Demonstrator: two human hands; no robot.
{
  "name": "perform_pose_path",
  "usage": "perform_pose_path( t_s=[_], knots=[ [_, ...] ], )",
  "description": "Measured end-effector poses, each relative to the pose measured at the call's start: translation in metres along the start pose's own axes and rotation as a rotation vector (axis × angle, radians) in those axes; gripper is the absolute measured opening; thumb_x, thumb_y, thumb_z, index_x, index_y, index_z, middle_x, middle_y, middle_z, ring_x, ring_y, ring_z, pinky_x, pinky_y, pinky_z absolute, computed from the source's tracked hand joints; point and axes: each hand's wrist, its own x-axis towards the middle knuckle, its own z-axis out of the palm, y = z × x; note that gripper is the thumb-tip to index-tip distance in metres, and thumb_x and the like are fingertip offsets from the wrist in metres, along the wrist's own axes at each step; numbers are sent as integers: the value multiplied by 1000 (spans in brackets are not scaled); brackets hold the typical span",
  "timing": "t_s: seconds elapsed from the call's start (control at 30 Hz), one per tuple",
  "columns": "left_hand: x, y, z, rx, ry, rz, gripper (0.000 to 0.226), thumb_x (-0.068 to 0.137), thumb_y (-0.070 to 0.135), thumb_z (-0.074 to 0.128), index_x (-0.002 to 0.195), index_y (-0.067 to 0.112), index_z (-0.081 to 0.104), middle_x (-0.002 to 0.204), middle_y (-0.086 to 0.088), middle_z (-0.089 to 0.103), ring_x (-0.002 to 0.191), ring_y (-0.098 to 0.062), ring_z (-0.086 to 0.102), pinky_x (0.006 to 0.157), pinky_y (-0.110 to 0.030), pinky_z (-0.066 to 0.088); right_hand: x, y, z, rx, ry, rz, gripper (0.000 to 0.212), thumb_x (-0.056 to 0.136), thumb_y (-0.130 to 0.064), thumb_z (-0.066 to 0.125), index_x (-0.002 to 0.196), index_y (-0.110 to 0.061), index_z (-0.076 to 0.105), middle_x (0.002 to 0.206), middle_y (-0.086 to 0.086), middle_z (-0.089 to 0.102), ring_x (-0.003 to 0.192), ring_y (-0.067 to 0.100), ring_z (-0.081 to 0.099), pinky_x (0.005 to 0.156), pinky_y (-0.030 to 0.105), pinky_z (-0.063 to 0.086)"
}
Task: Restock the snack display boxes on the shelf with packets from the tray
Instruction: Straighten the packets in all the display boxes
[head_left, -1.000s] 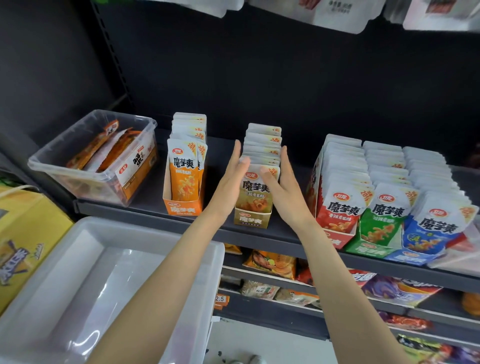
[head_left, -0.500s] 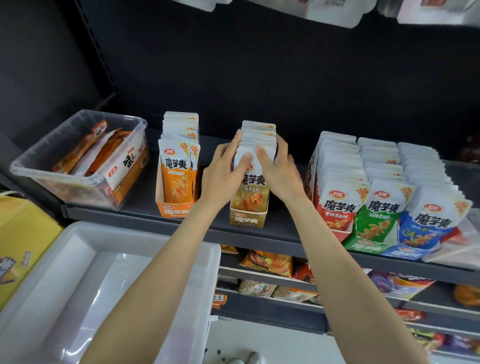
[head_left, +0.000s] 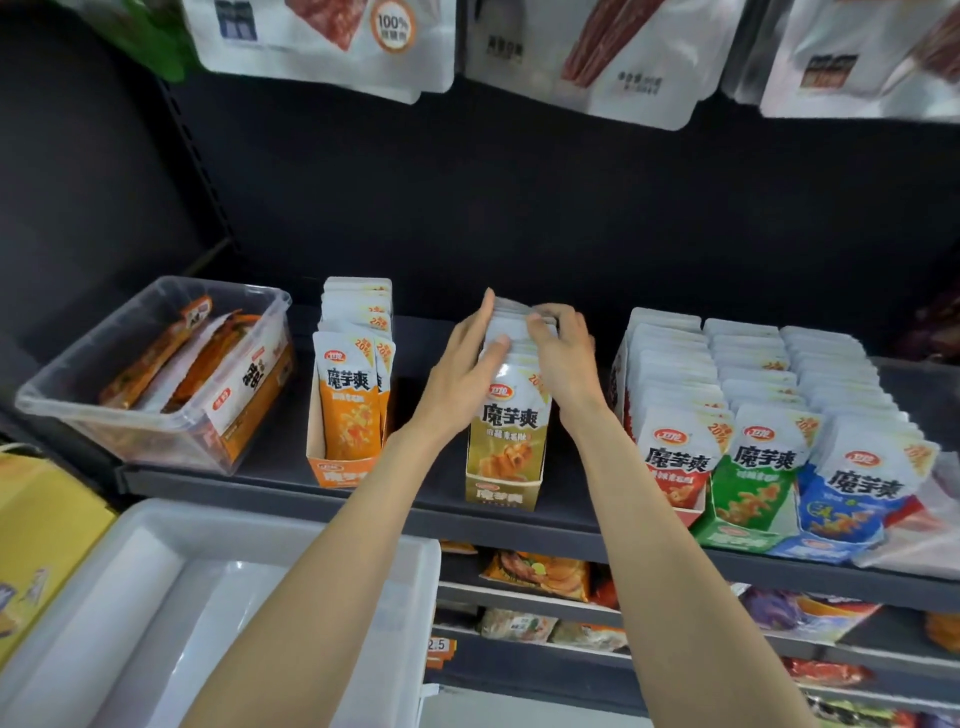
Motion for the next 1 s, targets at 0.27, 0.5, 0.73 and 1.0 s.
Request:
perform_pose_path(
  t_s=[0.27,0.5,0.73,1.0],
  knots=[
    [-30,-2,-4,112,-4,164,50,101,33,39,145,45,19,140,17,28,111,9,48,91,-22,49,-22,6,-6,96,-8,36,15,92,-35,55,106,-40,53,127,-8,40,122,20,44,100,44,45],
    [-15,4,-16,690,-89,342,56,97,39,19,150,23,15,156,14,7,142,4,-4,119,-33,0,-22,0,-6,280,-33,115,13,96,-23,52,107,-19,57,102,6,63,80,12,66,63,25,53],
    [-11,8,-18,789,-146,300,62,92,41,15,152,23,9,158,13,2,142,4,-6,119,-32,-3,-49,-3,-24,199,-52,-19,49,100,-34,43,148,-29,30,148,-16,34,133,-1,34,102,11,32],
    [-9,13,-23,907,-190,295,67,88,43,9,152,22,6,158,11,-1,142,2,-7,118,-33,-1,-54,-3,-36,-858,-242,-433,59,102,-41,24,152,-15,8,161,-2,3,146,5,-3,119,27,1]
  ],
)
